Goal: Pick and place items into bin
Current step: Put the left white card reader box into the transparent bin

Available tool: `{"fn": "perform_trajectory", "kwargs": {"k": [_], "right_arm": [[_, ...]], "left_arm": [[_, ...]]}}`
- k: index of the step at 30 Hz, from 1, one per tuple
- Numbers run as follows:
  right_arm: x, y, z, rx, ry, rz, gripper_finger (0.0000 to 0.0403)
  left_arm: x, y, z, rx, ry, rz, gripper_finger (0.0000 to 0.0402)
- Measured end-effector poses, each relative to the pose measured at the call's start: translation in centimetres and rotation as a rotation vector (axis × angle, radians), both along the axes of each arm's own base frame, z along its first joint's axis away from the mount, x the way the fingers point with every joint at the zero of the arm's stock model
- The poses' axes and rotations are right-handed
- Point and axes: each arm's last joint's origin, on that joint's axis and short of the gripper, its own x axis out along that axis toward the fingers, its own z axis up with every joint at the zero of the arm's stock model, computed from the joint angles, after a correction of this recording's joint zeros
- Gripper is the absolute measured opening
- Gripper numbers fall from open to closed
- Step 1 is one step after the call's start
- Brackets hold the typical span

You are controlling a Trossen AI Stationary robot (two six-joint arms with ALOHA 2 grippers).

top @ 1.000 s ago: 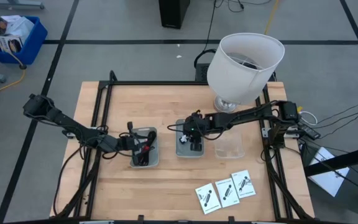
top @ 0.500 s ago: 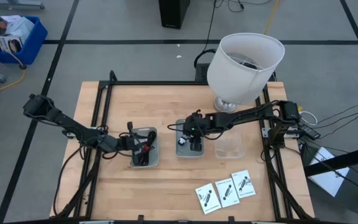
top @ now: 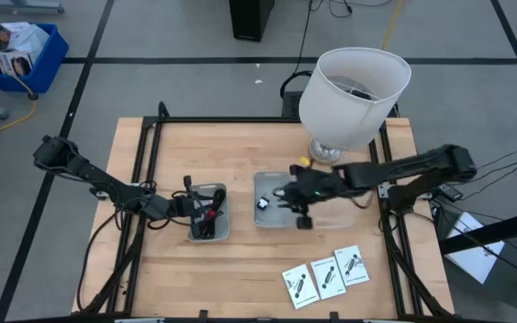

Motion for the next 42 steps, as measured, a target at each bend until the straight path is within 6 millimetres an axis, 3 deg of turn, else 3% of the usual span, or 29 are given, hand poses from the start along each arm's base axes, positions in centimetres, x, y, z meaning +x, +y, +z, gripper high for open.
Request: {"fn": "perform_trajectory", "kwargs": {"k": [3,6,14,21,34,42], "right_arm": [[-2.0,1.6,1.0,-0.001,-0.049,0.073,0.0014],[-3.7,2.5,0.8,0.003,-0.108,0.082,0.0009],[-8.4,2.6,-2.8,0.019,-0.291,0.075,0.0001],[-12.6,0.9,-7.0,0.03,-0.445,-0.008,0.0],[-15.4,-0.3,-10.7,0.019,-0.477,-0.016,0.0],[-16.9,-0.8,-10.1,-0.011,-0.651,0.074,0.0]], "left_arm": [[0.0,0.0,0.0,-0.005,-0.001,0.001,0.0063],[0.0,0.0,0.0,-0.014,-0.003,0.003,0.0063],[0.0,0.0,0.0,-0.017,-0.004,0.003,0.0063],[0.0,0.0,0.0,-0.022,-0.005,0.004,0.0063],[-0.1,0.4,0.1,-0.006,-0.023,0.143,0.0063],[0.0,0.2,0.5,-0.086,-0.075,0.135,0.0062]]}}
